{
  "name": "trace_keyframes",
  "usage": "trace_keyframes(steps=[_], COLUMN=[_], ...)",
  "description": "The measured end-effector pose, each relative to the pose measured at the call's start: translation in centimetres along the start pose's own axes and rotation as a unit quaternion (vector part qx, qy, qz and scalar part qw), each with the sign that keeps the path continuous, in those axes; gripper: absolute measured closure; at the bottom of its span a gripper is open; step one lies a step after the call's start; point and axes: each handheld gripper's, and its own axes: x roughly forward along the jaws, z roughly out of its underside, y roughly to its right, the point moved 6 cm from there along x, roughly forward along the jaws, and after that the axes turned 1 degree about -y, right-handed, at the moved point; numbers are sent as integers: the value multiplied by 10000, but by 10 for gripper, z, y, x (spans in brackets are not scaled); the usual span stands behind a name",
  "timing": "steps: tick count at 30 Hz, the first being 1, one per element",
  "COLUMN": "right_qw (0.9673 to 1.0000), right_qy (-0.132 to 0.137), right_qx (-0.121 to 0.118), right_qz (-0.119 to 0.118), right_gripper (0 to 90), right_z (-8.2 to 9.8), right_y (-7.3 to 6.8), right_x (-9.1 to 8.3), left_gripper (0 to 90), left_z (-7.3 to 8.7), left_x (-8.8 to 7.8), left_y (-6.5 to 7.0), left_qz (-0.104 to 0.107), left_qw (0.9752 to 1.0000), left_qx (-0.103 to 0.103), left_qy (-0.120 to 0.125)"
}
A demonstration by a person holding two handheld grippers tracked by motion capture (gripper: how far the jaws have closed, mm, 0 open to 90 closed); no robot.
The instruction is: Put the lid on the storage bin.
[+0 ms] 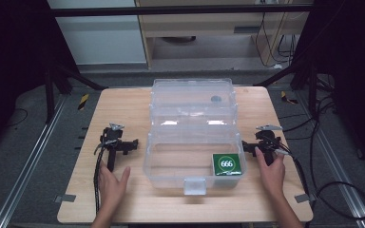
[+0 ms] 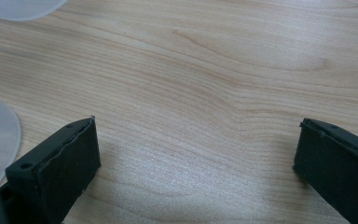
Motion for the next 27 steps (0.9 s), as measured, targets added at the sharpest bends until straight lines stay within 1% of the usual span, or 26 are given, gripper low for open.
trace_keyframes(steps=[7,10,14,16,18,19,20,21,22,23,24,25,26,27], right_qw=[10000,10000,10000,10000,9998,9995,9988,9988,9972,9972,9953,9934,9873,9873], right_qy=[-4,-5,0,-14,-11,-60,87,87,177,177,212,224,241,241], right_qx=[6,-10,19,-29,-159,-234,-472,-472,-722,-722,-937,-1116,-1536,-1536], right_qz=[-9,-18,2,-32,-149,-186,-31,-31,49,49,72,135,322,322], right_gripper=[3,3,3,3,15,70,133,133,122,122,137,141,149,149], right_z=[0,0,0,1,0,0,-4,-4,-8,-8,-12,-15,-21,-21], right_y=[0,0,0,-2,-3,-2,1,1,3,3,3,4,4,4], right_x=[0,0,0,-1,-1,-3,-12,-12,-27,-27,-41,-53,-79,-79], left_gripper=[0,0,0,0,0,0,6,38,63,65,65,64,65,65], left_z=[0,-1,-1,-1,-1,-1,0,0,1,1,1,-1,-9,-9], left_x=[0,1,1,1,1,1,-2,-2,-10,-10,-17,-26,-50,-50], left_y=[0,0,0,0,0,1,1,1,0,0,-1,-1,0,0], left_qz=[-13,39,39,37,24,41,179,179,244,244,213,193,197,197], left_qw=[10000,10000,10000,10000,10000,10000,9997,9997,9992,9992,9989,9984,9967,9967], left_qx=[-17,30,34,36,30,40,159,159,310,310,412,533,736,736], left_qy=[5,6,4,2,1,-3,-1,-1,-51,-51,-49,19,284,284])
